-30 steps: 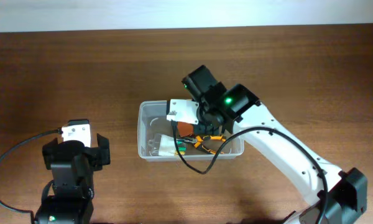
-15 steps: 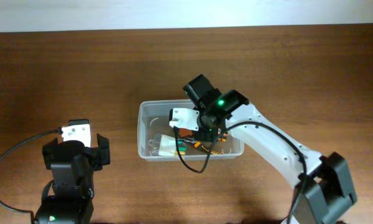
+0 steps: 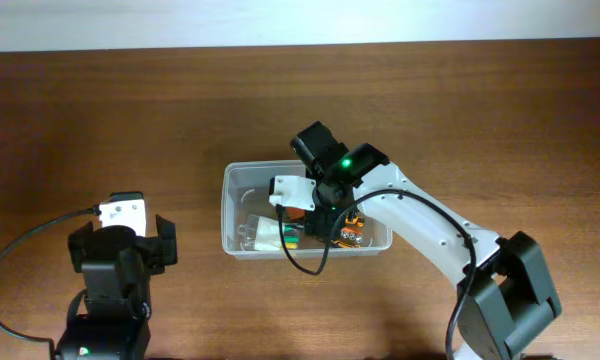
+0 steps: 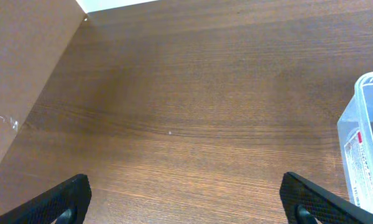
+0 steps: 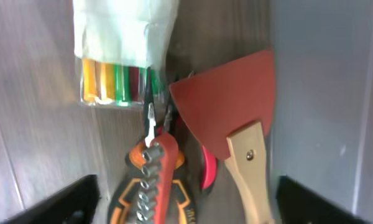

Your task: Pack container

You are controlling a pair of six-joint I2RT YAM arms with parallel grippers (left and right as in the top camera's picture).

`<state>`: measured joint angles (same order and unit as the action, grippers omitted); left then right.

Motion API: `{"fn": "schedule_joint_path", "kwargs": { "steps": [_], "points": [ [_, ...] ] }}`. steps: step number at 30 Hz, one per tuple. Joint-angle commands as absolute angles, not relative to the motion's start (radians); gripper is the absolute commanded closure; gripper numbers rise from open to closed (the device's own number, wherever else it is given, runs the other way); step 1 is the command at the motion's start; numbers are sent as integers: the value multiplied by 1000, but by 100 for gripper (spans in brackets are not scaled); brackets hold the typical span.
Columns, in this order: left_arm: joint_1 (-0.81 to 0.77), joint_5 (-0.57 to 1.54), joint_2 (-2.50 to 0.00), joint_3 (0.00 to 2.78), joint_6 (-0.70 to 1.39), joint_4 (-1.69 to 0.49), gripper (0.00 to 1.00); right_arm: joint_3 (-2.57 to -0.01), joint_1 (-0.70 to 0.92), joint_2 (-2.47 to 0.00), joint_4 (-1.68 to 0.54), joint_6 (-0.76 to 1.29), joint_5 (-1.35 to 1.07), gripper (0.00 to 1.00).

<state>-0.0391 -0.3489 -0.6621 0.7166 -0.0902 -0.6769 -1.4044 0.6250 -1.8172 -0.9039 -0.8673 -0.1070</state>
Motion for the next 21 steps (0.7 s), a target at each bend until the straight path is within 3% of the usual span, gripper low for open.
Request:
{"fn": "schedule_joint_path", "kwargs": {
  "steps": [1,11,21],
  "points": [
    [-43,-356,-662,736,-107,-675,1,-1466,620,-1805,-900,-849,-106,1],
    [-43,-356,-662,736,-107,-675,1,-1935,553,-1752,-902,-430,374,1],
    [-43,-356,-662,736,-107,-675,1,-2082,290,-1507,-1047,-405,377,1]
  ]
}}
